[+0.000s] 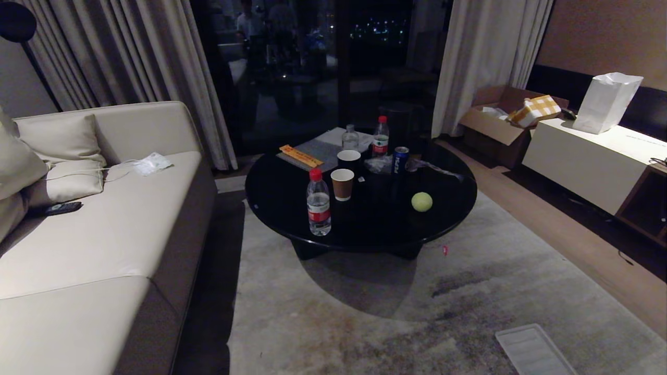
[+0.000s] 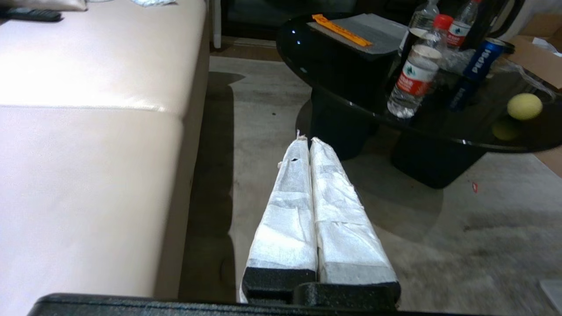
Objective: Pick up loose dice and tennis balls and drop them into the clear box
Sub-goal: Pick up the ball on the table
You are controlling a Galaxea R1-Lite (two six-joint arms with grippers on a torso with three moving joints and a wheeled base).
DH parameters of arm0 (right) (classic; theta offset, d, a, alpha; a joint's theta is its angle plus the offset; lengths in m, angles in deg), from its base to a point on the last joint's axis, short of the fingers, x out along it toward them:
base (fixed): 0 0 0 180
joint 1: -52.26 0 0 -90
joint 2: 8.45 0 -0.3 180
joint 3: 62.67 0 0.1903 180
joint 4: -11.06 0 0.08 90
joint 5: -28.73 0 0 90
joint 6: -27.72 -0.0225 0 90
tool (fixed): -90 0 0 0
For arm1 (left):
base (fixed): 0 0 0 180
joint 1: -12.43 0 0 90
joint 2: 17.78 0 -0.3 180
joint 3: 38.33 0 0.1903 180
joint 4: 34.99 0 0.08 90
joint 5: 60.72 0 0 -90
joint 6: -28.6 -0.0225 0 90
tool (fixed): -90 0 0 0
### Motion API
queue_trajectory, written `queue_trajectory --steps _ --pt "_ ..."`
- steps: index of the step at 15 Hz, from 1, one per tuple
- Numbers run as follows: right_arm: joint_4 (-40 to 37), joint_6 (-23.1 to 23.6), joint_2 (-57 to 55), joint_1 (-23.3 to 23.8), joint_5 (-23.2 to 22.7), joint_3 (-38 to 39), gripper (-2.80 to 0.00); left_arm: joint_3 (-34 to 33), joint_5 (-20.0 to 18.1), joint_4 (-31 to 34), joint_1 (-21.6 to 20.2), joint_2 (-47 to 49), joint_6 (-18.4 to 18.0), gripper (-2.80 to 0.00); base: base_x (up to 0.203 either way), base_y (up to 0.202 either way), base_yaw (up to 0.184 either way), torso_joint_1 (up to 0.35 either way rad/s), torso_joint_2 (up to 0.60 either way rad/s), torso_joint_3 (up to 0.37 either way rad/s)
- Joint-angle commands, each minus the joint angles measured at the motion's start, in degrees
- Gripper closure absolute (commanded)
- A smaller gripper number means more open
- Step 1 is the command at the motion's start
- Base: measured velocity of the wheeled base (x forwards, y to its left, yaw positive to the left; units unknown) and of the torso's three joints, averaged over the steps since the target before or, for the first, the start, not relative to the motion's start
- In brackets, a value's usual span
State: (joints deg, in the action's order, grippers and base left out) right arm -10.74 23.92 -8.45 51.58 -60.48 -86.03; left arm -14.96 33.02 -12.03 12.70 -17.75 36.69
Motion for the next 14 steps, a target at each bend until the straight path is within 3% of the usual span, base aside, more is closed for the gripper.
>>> queue_trajectory --steps 1,14 --pt "0.02 0.02 -0.09 -0.02 0.0 0.44 0.0 -0.09 0.04 -0.04 0.0 0.06 0.08 0.0 0.188 0.0 0.004 0.004 0.01 -0.007" --pt "0.02 0.02 -0.09 -0.02 0.0 0.44 0.0 -0.09 0.04 -0.04 0.0 0.06 0.08 0.0 0.182 0.0 -0.001 0.002 0.0 -0.001"
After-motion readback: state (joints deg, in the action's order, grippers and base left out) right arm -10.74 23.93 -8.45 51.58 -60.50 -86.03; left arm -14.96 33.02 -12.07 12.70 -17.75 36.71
